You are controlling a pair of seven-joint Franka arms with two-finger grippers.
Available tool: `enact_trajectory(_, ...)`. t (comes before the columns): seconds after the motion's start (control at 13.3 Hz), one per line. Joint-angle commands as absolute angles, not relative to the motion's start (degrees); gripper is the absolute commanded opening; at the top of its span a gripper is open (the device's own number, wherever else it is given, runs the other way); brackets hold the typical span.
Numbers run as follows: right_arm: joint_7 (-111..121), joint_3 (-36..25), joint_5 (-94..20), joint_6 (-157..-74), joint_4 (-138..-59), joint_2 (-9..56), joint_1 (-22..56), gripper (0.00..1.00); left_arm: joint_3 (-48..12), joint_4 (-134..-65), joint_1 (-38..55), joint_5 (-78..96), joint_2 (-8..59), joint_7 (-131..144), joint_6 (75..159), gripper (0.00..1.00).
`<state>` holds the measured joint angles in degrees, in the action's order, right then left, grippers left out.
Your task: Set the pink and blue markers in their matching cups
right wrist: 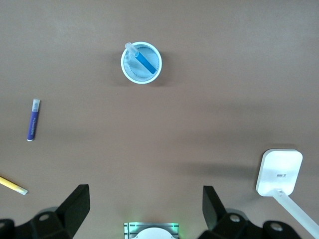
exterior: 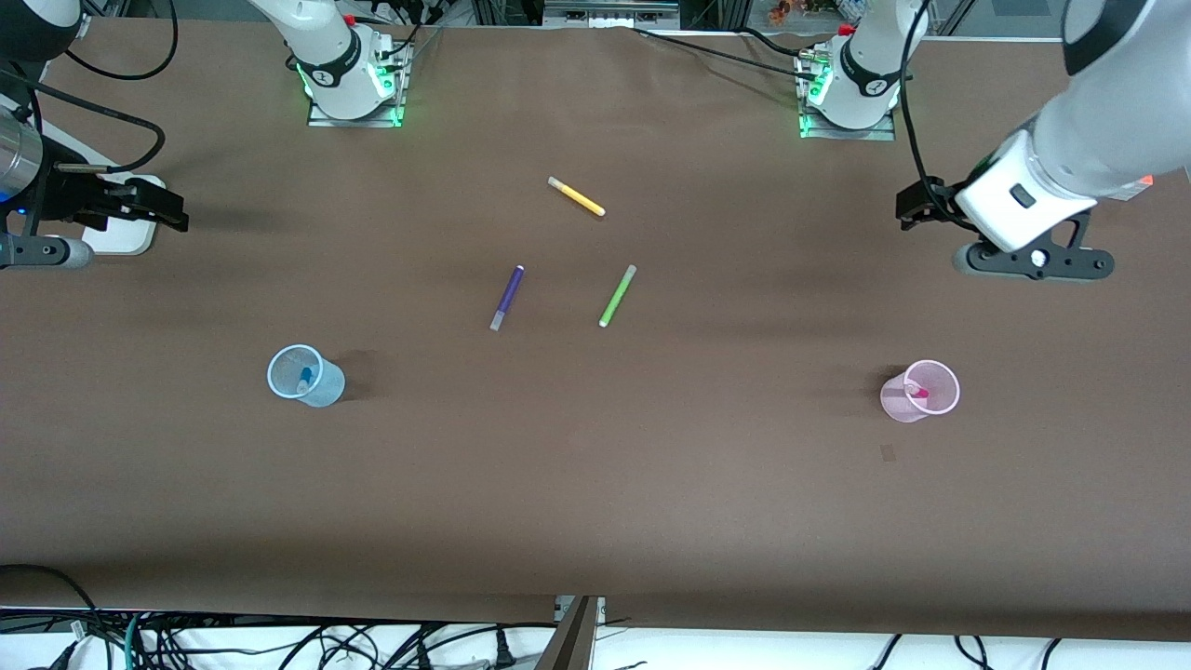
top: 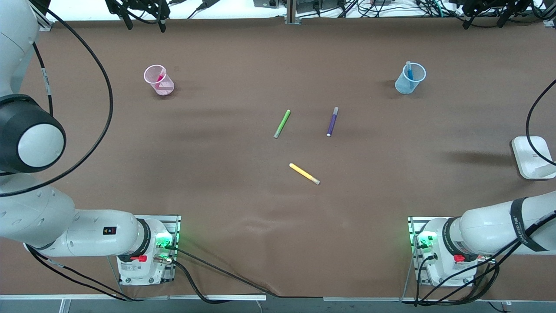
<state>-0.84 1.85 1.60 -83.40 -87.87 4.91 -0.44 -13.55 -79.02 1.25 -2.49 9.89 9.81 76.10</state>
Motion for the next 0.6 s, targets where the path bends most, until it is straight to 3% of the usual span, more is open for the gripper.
enact_trajectory(0.0, -0.4, 1.8, 0.6, -83.1, -86.6, 5.3, -0.6, 1.00, -10.9, -88.4, 2.7, -3.7, 2.4, 6.8, 81.9, 1.00)
enact_trajectory(0.15, -0.4, 1.8, 0.5, -83.1, -86.6, 5.4, -0.6, 1.00, -10.6, -91.8, 1.5, -3.3, 0.2, 4.7, 85.1, 1.00)
enact_trajectory(0.53, -0.4, 1.8, 0.5, -83.0, -86.6, 5.3, -0.6, 1.00, -10.7, -91.0, -1.6, 0.5, 1.4, 3.0, 85.4, 1.00)
